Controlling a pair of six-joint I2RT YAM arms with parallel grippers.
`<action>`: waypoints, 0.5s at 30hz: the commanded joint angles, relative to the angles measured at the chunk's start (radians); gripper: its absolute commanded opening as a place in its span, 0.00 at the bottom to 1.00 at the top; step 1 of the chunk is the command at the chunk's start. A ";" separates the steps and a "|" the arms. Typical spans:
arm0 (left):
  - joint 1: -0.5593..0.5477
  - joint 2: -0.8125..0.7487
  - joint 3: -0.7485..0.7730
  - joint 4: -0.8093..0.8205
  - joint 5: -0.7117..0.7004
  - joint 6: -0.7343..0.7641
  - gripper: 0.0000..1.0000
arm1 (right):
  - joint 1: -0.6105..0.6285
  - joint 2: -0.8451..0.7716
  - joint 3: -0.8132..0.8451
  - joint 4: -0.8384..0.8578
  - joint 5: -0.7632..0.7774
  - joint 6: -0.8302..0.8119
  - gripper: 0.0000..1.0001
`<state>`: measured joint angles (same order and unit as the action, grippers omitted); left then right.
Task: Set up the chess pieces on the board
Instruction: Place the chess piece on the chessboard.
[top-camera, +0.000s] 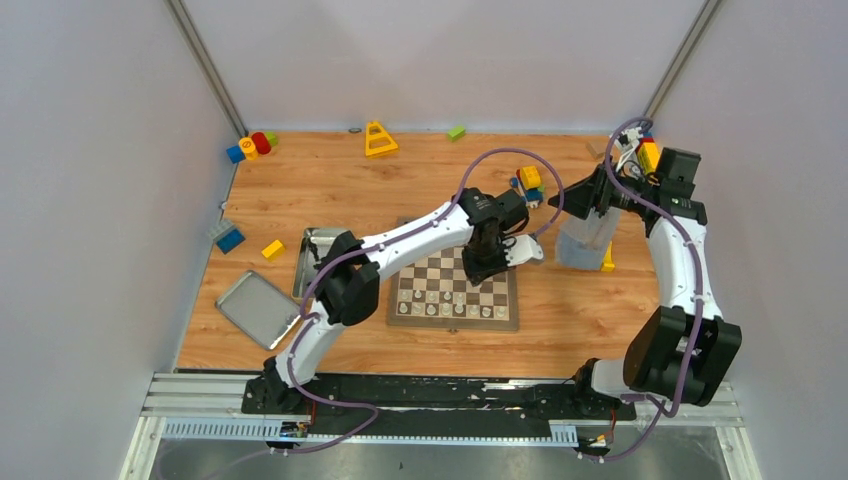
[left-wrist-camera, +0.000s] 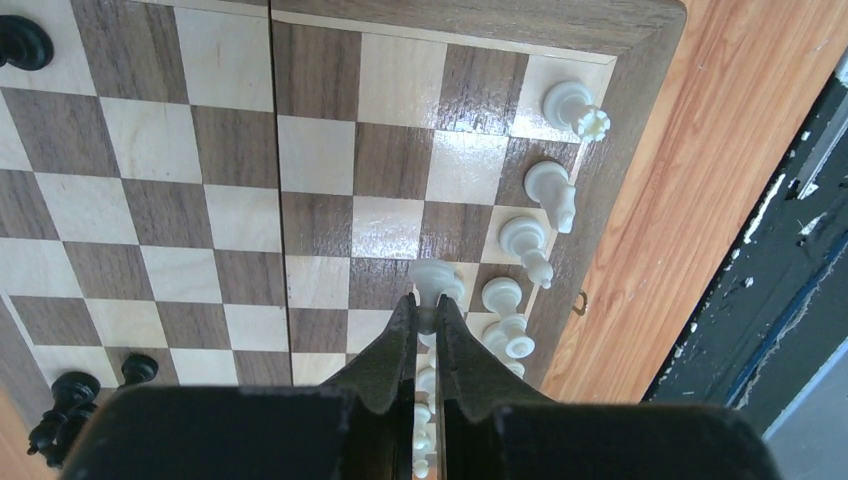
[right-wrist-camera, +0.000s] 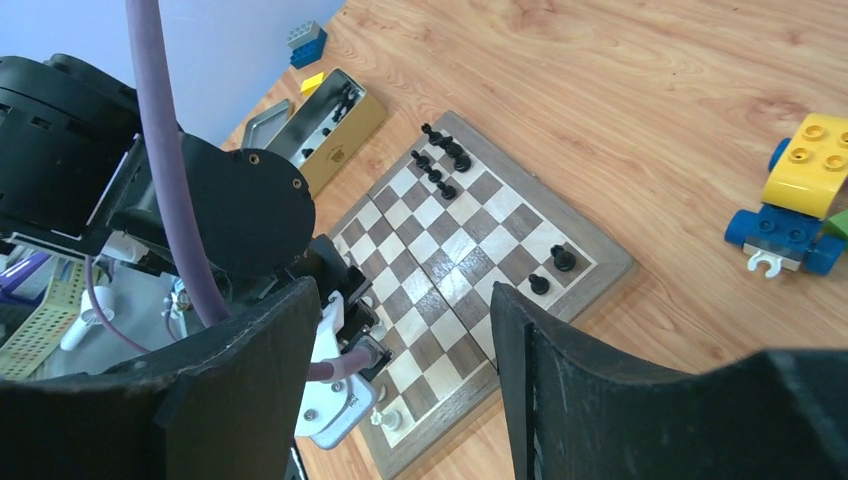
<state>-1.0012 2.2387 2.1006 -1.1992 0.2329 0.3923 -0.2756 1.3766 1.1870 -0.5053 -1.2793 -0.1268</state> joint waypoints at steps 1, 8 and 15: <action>-0.019 0.067 0.090 -0.121 -0.041 0.017 0.00 | -0.004 -0.076 -0.009 0.010 -0.044 -0.043 0.65; -0.031 0.121 0.132 -0.171 -0.047 0.023 0.02 | -0.010 -0.097 -0.024 0.009 -0.053 -0.053 0.65; -0.043 0.156 0.163 -0.188 -0.052 0.021 0.04 | -0.011 -0.097 -0.030 0.010 -0.071 -0.056 0.65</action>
<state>-1.0302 2.3692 2.2158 -1.3521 0.1967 0.4149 -0.2916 1.3132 1.1580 -0.5049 -1.2675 -0.1673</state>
